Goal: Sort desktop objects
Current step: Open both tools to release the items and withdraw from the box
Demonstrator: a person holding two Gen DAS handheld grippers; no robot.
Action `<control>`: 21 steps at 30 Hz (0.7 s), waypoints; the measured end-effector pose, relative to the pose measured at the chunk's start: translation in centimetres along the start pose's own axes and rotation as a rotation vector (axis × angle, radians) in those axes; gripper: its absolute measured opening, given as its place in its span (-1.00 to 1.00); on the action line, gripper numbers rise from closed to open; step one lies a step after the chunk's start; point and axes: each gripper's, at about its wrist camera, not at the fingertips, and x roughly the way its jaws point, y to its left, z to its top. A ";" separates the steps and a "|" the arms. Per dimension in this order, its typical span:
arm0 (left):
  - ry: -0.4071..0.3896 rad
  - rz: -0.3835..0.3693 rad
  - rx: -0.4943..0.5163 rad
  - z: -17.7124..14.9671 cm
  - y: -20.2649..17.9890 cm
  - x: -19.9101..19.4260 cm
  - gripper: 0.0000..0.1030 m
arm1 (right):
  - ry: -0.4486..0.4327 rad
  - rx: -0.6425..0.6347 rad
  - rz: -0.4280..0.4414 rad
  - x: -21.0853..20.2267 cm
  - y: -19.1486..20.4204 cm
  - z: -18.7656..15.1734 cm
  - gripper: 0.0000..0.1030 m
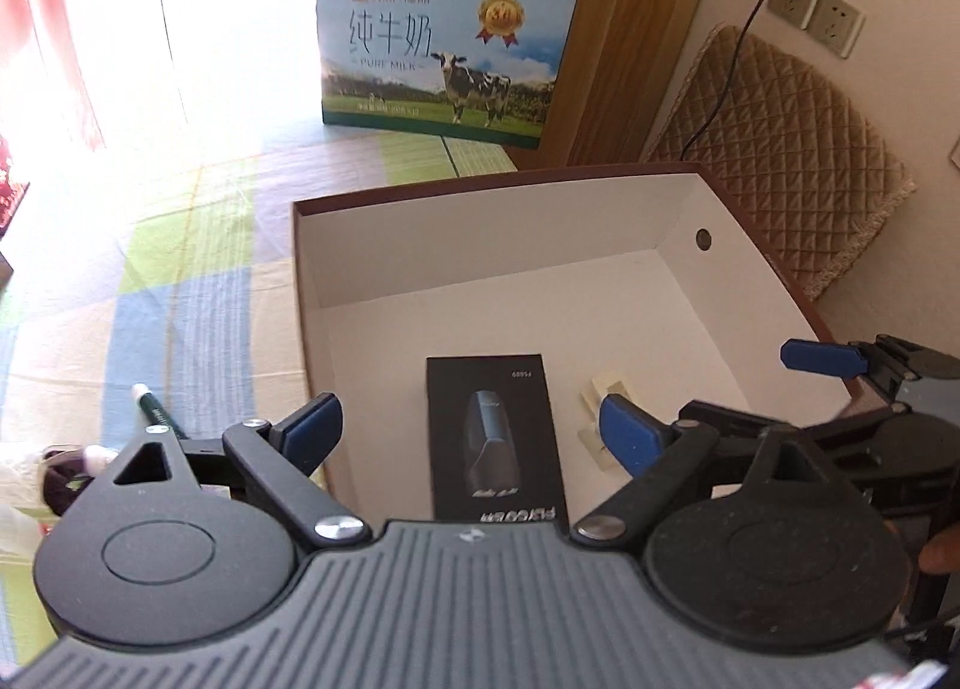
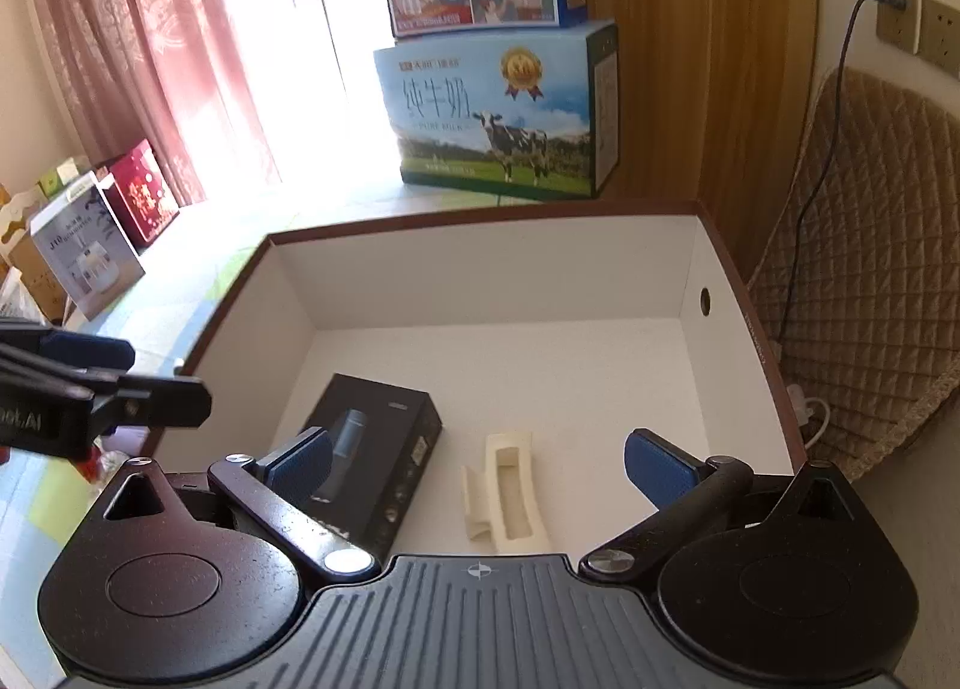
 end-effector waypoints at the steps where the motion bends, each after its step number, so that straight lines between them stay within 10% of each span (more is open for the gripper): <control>1: -0.005 -0.002 0.005 -0.3 0.1 -0.5 0.76 | -0.008 0.000 0.000 -0.4 0.3 -0.1 0.96; 21: -0.072 0.005 0.013 -7.3 6.3 -9.6 0.77 | -0.076 -0.009 -0.008 -5.8 9.4 -4.3 0.96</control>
